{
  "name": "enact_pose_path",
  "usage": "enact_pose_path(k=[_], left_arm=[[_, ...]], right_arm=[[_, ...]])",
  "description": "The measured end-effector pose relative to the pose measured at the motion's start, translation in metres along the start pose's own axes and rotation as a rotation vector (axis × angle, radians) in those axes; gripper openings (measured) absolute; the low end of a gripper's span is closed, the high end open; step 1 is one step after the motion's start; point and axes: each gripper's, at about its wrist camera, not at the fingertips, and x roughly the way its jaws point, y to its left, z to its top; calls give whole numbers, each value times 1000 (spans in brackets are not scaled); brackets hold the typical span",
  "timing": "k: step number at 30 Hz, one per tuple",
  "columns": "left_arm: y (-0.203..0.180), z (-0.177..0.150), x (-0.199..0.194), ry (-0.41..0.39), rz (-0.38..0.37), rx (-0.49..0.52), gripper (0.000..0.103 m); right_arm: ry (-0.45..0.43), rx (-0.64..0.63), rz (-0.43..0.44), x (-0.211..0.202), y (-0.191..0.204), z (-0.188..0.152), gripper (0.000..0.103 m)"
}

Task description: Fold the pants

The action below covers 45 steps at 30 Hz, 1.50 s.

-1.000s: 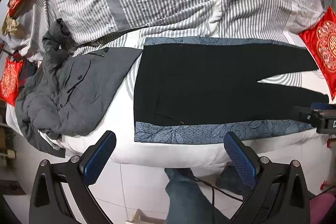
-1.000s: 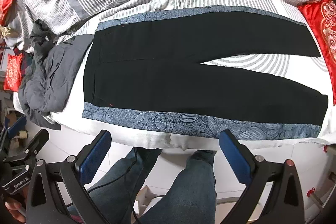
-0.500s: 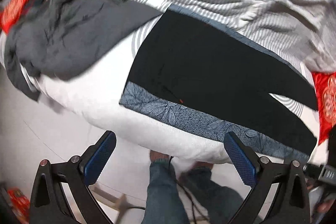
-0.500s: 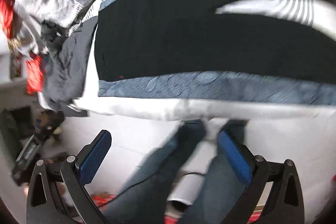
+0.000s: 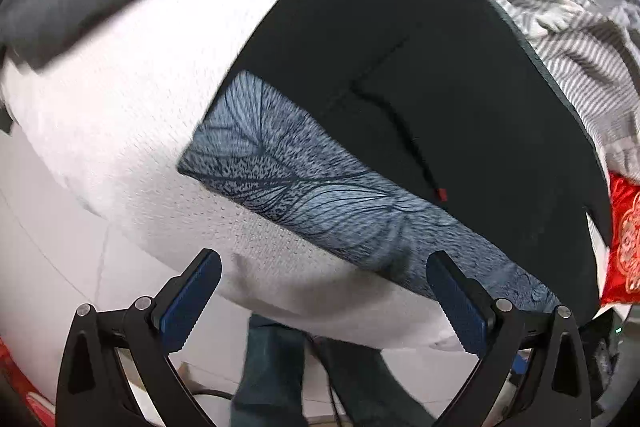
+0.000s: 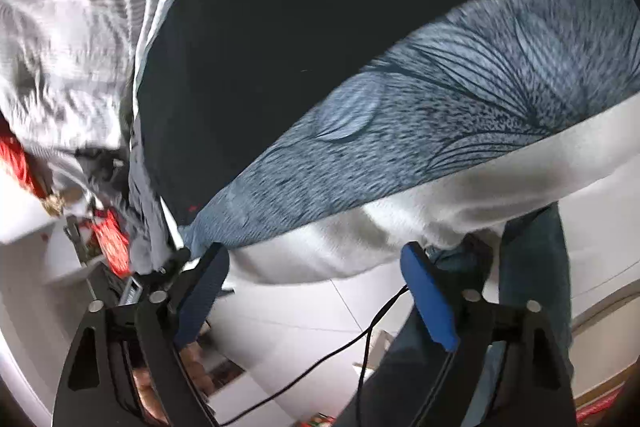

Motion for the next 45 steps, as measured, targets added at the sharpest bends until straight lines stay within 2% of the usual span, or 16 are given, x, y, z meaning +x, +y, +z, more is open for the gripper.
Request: enact_pose_path(k=[5, 9, 10, 12, 14, 18, 24, 26, 30, 32, 33, 34, 35, 36, 39, 45], left_arm=[[7, 3, 11, -6, -50, -26, 103], [5, 9, 10, -10, -94, -14, 103], [4, 10, 11, -9, -100, -9, 103], [3, 12, 12, -9, -108, -4, 103], [2, 13, 12, -8, -125, -8, 103], [5, 18, 15, 1, -174, -55, 103], [8, 28, 14, -3, -222, -161, 102], [5, 30, 10, -10, -212, -163, 92], [-5, 36, 10, 1, -237, -165, 91], [-10, 38, 12, 3, -227, -159, 76], [-12, 39, 13, 1, -213, -157, 74], [-13, 39, 10, -14, -223, -160, 57], [-10, 38, 8, -21, -226, -158, 33], [-8, 40, 7, -18, -230, -151, 25], [0, 42, 2, -22, -278, -160, 19], [-18, 47, -20, -51, -227, -45, 19]], right_arm=[[-70, 56, 122, 6, -18, 11, 79], [-95, 97, 211, 9, -17, 22, 74], [-95, 102, 227, 11, -15, 24, 68], [-93, 113, 270, 12, -9, 30, 38], [-98, 110, 321, 8, -1, 34, 27], [-99, 78, 355, -9, 10, 36, 25], [-86, 65, 345, -14, 16, 36, 25], [-82, 70, 343, -14, 10, 36, 25], [-78, 72, 348, -17, 11, 36, 25], [-77, 72, 357, -19, 12, 36, 25], [-75, 69, 359, -21, 12, 36, 25], [-73, 63, 359, -22, 13, 36, 25], [-70, 56, 355, -23, 14, 37, 25], [-70, 53, 352, -24, 15, 37, 25], [-67, 47, 337, -27, 18, 41, 25], [-59, 3, 306, -36, 33, 45, 23]])
